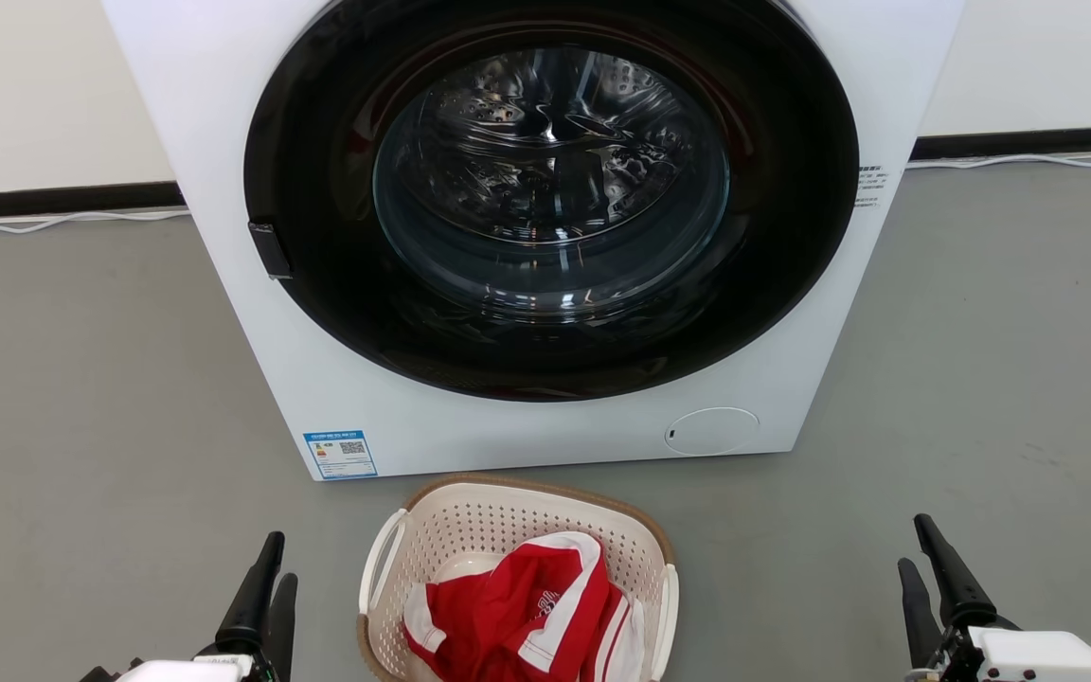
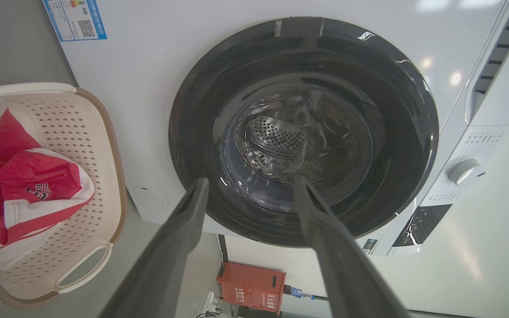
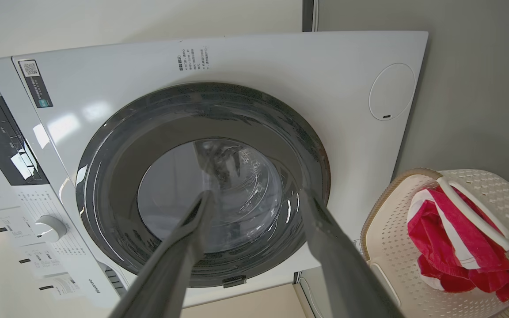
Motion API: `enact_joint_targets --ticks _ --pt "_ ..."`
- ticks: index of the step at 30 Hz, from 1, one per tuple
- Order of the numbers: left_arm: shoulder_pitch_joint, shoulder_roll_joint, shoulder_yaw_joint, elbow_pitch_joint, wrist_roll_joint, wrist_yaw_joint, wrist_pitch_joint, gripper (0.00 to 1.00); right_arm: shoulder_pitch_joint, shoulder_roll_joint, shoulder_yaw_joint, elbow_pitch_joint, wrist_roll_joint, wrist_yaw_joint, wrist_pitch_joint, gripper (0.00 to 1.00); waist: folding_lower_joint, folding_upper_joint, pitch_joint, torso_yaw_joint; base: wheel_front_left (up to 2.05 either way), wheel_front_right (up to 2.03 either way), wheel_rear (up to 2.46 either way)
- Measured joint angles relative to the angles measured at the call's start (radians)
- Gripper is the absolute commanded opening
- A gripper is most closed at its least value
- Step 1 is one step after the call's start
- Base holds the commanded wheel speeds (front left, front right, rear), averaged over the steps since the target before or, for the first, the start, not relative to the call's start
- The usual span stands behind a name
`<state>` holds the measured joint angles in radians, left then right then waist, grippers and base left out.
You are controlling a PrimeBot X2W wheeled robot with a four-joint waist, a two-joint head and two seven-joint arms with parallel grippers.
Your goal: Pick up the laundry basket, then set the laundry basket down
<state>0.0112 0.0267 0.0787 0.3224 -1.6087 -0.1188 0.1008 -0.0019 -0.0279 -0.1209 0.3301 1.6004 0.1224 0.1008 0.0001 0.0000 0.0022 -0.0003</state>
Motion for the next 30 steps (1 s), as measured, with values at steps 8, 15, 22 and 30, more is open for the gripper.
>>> enact_joint_targets --ticks 8,15,22,30 --pt "0.000 0.000 -0.011 -0.030 0.034 0.004 -0.023 1.00 0.000 0.000 0.012 -0.007 -0.032 0.000 -0.022 1.00 0.0002 0.0000 0.001 0.000 0.00 0.00 0.00" --pt "0.000 0.001 -0.016 -0.063 0.096 0.015 -0.041 1.00 0.000 0.000 0.018 -0.033 -0.112 0.000 -0.041 1.00 0.0002 0.0000 0.003 0.000 0.00 0.00 0.00" --pt "0.001 0.002 -0.027 -0.096 0.186 0.031 -0.062 1.00 0.000 -0.001 0.026 -0.063 -0.211 0.000 -0.061 1.00 0.0001 0.0000 0.004 0.001 0.00 0.00 0.00" --pt "0.005 0.003 -0.049 -0.130 0.321 0.048 -0.086 1.00 0.001 -0.001 0.037 -0.092 -0.321 0.000 -0.086 1.00 0.0000 0.0000 0.003 0.001 0.00 0.00 0.00"
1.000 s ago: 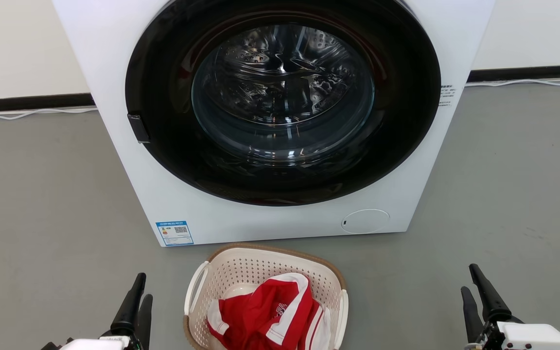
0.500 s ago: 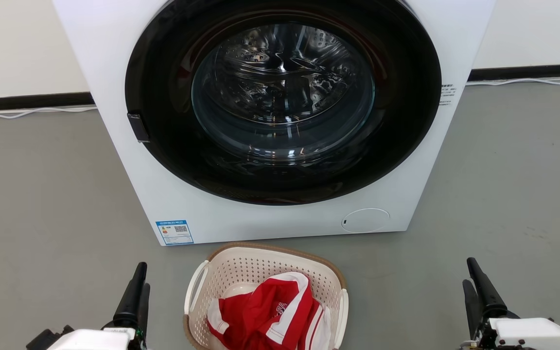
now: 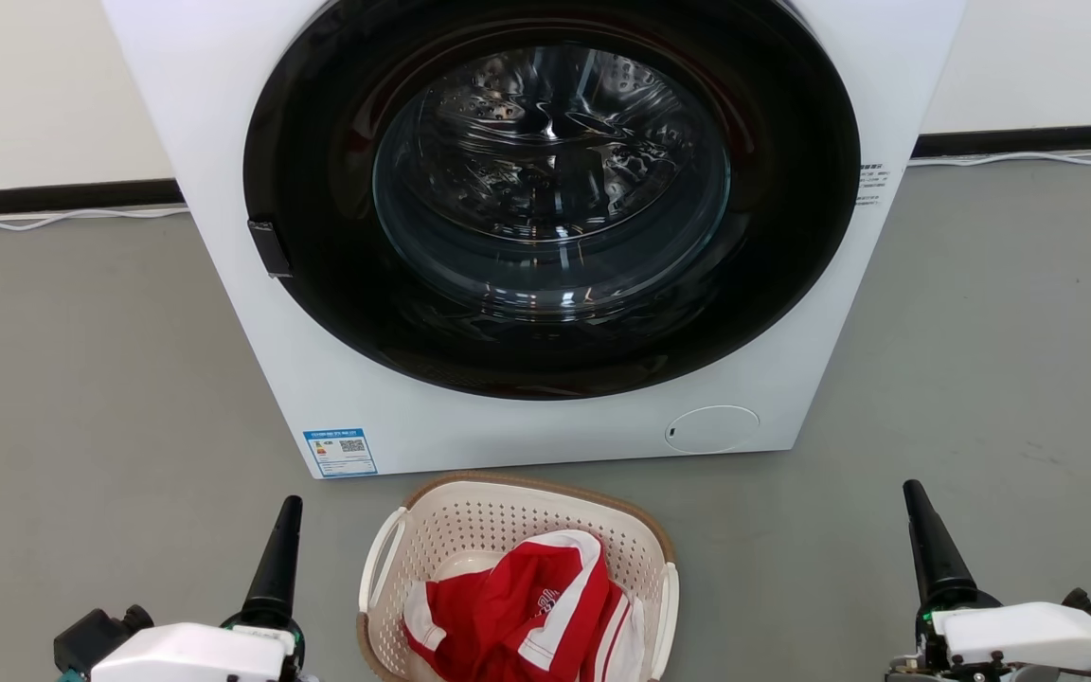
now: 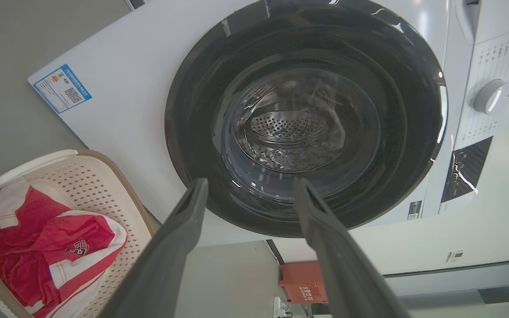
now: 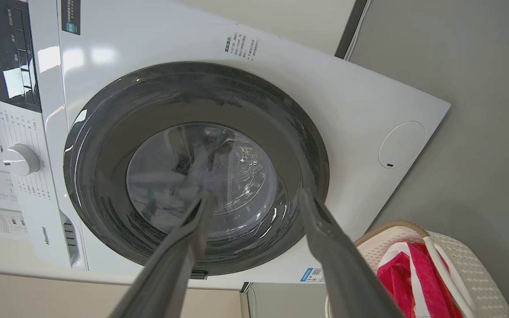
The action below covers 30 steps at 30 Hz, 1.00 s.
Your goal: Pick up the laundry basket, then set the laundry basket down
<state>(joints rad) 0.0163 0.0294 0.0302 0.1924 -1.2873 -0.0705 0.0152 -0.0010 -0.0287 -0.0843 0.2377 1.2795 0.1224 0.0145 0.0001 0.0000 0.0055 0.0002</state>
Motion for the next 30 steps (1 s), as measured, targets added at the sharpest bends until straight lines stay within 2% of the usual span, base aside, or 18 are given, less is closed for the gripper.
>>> enact_joint_targets --ticks 12,30 --pt "0.019 0.002 -0.030 -0.035 0.240 0.034 -0.035 1.00 0.008 -0.001 0.026 -0.033 -0.195 0.000 -0.034 1.00 0.0000 0.0000 -0.002 -0.001 0.00 0.00 0.00" --pt "0.057 0.016 -0.064 -0.080 0.477 0.083 -0.079 1.00 0.043 -0.002 0.059 -0.055 -0.421 0.001 -0.080 1.00 0.0000 0.0000 -0.007 -0.002 0.00 0.00 0.00"
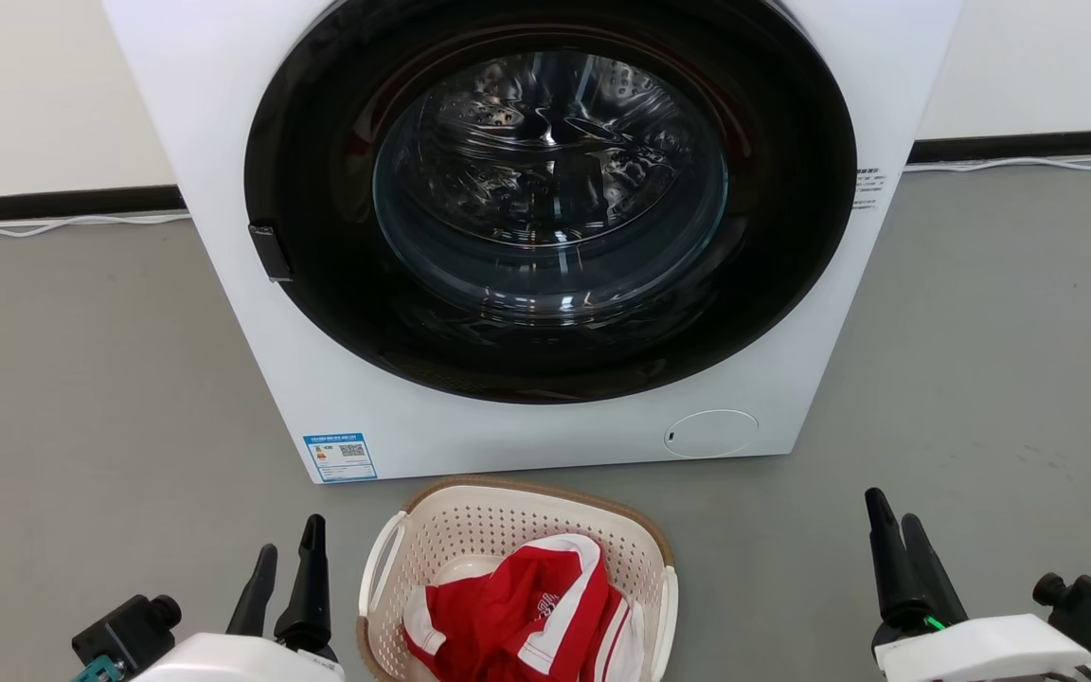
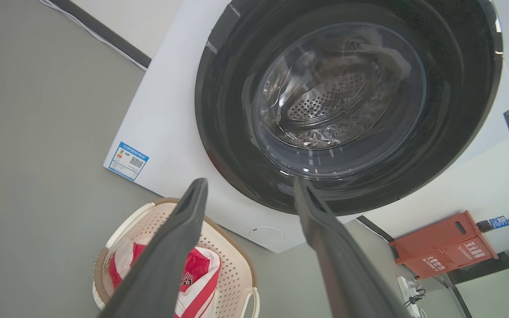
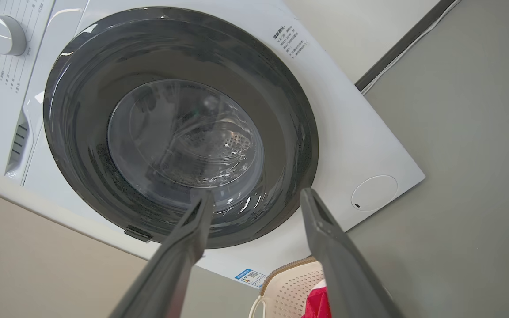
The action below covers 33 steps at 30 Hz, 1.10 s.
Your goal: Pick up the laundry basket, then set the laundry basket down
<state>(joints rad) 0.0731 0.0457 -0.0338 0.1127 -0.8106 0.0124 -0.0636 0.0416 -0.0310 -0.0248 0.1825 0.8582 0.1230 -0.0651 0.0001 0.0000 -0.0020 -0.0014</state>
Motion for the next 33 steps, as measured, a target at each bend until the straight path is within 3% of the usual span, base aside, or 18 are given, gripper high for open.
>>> enact_joint_targets --ticks 33 --pt "0.044 0.027 -0.075 -0.093 0.411 0.093 -0.103 1.00 0.019 -0.005 0.036 -0.047 -0.399 0.000 -0.095 1.00 0.0000 0.0000 0.003 -0.001 0.00 0.00 0.00"
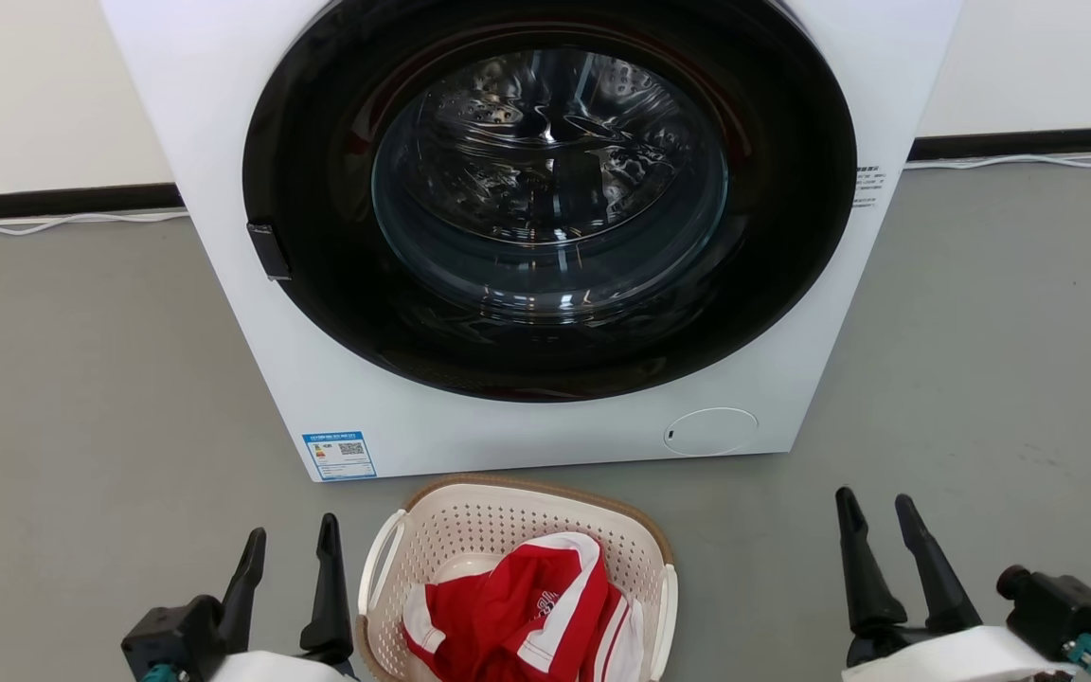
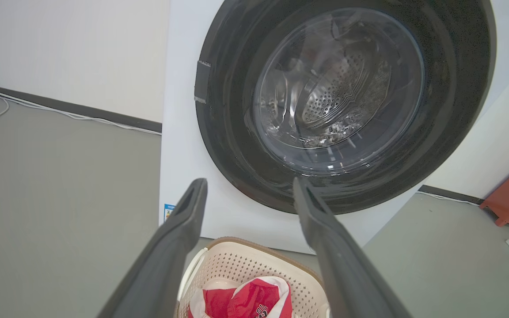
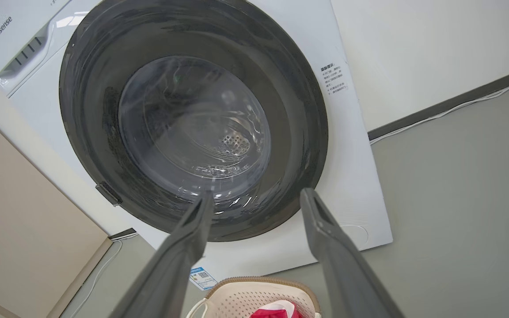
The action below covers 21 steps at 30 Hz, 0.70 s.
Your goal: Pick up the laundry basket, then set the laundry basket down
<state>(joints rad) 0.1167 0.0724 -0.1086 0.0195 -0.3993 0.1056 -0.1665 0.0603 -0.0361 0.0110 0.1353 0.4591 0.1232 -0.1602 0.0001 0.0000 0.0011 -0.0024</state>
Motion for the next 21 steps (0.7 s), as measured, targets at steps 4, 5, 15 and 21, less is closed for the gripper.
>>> enact_joint_targets --ticks 4,5,15,21 --pt "0.001 0.001 -0.006 -0.009 0.050 0.007 -0.012 1.00 0.001 0.000 0.004 -0.008 -0.044 0.000 -0.012 1.00 0.0000 0.0000 0.004 0.001 0.00 0.00 0.00" --pt "0.001 0.002 -0.008 -0.010 0.059 0.009 -0.015 1.00 0.001 0.000 0.006 -0.010 -0.058 0.000 -0.018 1.00 0.0000 0.0000 0.005 0.002 0.00 0.00 0.00" --pt "0.001 0.003 -0.024 -0.031 0.181 0.028 -0.042 1.00 0.001 -0.002 0.020 -0.029 -0.174 0.000 -0.047 1.00 0.0000 0.0000 0.014 0.003 0.00 0.00 0.00" --pt "0.002 0.003 -0.031 -0.041 0.248 0.032 -0.059 1.00 0.001 -0.004 0.021 -0.038 -0.241 0.000 -0.060 1.00 0.0000 0.0000 0.015 0.002 0.00 0.00 0.00"
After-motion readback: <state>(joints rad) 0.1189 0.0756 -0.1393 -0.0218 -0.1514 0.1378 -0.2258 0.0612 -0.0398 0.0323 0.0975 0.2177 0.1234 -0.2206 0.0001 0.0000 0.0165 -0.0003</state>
